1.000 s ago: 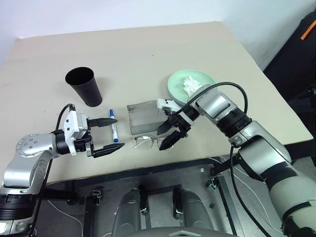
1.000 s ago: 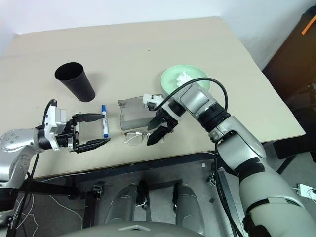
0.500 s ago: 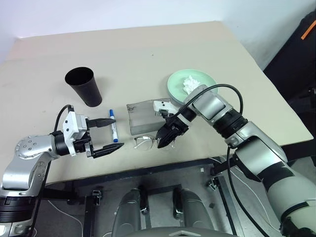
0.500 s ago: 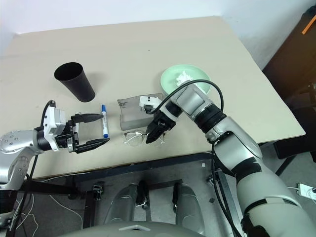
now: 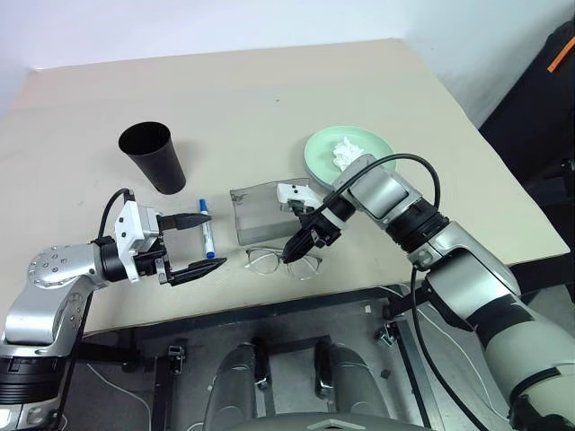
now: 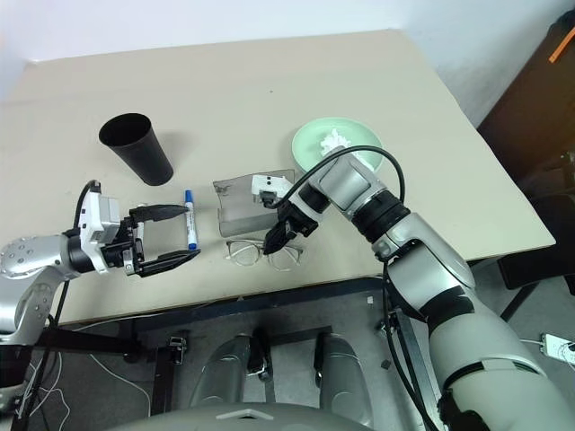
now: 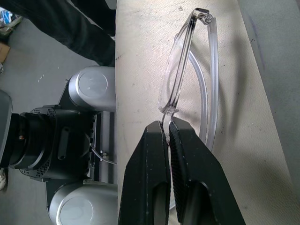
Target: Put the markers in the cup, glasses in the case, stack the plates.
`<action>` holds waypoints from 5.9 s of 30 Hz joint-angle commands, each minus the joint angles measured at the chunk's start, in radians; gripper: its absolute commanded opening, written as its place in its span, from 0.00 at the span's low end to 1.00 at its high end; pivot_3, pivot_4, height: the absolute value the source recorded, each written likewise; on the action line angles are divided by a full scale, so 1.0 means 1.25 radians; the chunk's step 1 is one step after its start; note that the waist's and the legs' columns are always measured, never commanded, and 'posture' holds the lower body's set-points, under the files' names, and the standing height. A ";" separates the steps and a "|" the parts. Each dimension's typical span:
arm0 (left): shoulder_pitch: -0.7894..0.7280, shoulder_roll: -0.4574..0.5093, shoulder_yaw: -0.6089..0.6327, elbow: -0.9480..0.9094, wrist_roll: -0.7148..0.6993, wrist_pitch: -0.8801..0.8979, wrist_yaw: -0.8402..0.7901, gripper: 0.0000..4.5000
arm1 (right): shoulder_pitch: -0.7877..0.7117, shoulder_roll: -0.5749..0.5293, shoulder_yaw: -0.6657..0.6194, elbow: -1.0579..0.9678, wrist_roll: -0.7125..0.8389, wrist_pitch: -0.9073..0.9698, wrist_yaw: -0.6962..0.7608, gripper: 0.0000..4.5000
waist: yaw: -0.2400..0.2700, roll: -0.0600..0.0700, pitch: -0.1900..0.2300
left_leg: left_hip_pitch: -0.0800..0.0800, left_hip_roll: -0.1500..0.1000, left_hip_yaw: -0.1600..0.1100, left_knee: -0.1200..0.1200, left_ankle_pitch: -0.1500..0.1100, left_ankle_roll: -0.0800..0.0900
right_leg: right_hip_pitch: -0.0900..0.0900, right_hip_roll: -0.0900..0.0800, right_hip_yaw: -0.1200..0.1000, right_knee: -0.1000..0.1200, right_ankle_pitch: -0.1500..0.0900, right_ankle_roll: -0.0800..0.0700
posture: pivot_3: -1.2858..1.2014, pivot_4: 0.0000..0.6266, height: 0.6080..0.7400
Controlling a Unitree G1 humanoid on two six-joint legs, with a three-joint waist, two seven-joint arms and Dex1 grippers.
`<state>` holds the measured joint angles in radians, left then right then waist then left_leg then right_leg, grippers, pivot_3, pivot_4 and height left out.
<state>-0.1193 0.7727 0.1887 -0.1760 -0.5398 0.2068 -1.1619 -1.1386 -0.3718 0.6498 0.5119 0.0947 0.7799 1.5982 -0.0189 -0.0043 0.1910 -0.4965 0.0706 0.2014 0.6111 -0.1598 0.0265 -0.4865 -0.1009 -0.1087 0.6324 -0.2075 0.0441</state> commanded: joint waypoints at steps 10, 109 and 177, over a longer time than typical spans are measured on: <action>-0.021 -0.007 -0.005 -0.006 0.002 -0.007 0.003 1.00 | -0.005 -0.042 -0.062 -0.051 0.036 0.037 0.009 0.01 | -0.001 0.000 0.000 | 0.000 0.000 0.000 0.002 0.000 0.000 | -0.001 -0.002 0.000 0.000 0.000 0.000 | 0.52 0.24 0.81; 0.062 0.002 0.070 -0.041 -0.016 0.012 0.045 1.00 | -0.306 0.181 -0.438 0.640 -0.187 -0.564 -0.508 0.00 | -0.042 0.000 0.000 | 0.001 0.010 0.004 0.006 0.006 -0.010 | 0.001 0.003 -0.001 0.004 0.005 -0.004 | 0.52 0.24 0.81; 0.085 0.011 0.079 -0.055 -0.010 0.017 0.045 1.00 | -0.243 0.114 -0.360 0.672 -0.342 -0.565 -0.436 0.00 | -0.042 -0.001 0.000 | 0.001 0.011 -0.002 0.008 0.008 -0.013 | -0.003 0.005 -0.003 0.010 0.009 -0.012 | 0.52 0.24 0.81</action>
<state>-0.0135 0.7796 0.2664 -0.2349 -0.5528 0.2480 -1.1054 -1.4175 -0.2238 0.2126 1.3777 -0.3475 0.0956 1.0468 -0.0719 -0.0056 0.1905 -0.4953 0.0847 0.1988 0.6210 -0.1495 0.0105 -0.4900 -0.0942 -0.1122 0.6452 -0.1962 0.0295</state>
